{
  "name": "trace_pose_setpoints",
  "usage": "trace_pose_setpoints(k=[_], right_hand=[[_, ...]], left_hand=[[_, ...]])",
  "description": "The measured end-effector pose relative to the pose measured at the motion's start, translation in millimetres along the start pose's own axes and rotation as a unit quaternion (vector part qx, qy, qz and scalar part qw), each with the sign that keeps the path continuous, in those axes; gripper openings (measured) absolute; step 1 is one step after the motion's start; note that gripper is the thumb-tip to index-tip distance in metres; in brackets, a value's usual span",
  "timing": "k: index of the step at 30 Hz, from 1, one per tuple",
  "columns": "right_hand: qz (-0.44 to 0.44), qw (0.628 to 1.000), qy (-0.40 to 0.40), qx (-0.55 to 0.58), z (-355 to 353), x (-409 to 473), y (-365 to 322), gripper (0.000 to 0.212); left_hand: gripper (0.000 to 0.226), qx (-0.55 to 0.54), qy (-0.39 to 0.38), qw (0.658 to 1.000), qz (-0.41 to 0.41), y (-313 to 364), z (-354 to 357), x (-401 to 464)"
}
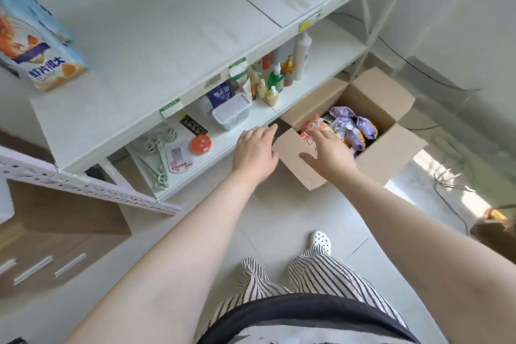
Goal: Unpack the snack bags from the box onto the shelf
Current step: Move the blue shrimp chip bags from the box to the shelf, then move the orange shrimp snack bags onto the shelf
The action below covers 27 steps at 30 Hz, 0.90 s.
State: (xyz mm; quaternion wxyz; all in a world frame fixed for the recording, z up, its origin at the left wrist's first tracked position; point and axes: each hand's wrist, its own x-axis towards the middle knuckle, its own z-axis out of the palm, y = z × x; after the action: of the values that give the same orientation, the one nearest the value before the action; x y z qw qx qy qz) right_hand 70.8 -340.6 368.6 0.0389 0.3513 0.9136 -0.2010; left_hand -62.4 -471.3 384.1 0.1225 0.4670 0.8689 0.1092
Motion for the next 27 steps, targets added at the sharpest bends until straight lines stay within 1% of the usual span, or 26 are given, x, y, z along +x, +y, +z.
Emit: trace_pose_setpoints(k=[6,11,13,16,21,27], right_hand=[[0.055,0.998,-0.014,-0.002,-26,-4,108,0.064],[0.049,0.998,-0.032,-0.012,-53,9,196,0.059],[0.040,0.998,-0.050,-0.026,-61,18,221,0.061],[0.041,0.996,-0.076,-0.027,-67,37,246,0.064],[0.027,0.993,-0.110,-0.025,-66,87,270,0.064],[0.015,0.988,-0.147,-0.041,-60,166,294,0.068]], left_hand=[[0.067,-0.006,-0.038,0.999,0.008,88,43,45],[0.068,-0.038,-0.067,0.997,-0.022,154,85,81],[0.068,-0.047,-0.070,0.995,-0.044,170,98,92],[0.066,-0.056,-0.079,0.993,-0.073,182,110,107],[0.066,-0.054,-0.096,0.986,-0.124,184,122,147],[0.068,-0.059,-0.127,0.980,-0.144,185,145,213]])
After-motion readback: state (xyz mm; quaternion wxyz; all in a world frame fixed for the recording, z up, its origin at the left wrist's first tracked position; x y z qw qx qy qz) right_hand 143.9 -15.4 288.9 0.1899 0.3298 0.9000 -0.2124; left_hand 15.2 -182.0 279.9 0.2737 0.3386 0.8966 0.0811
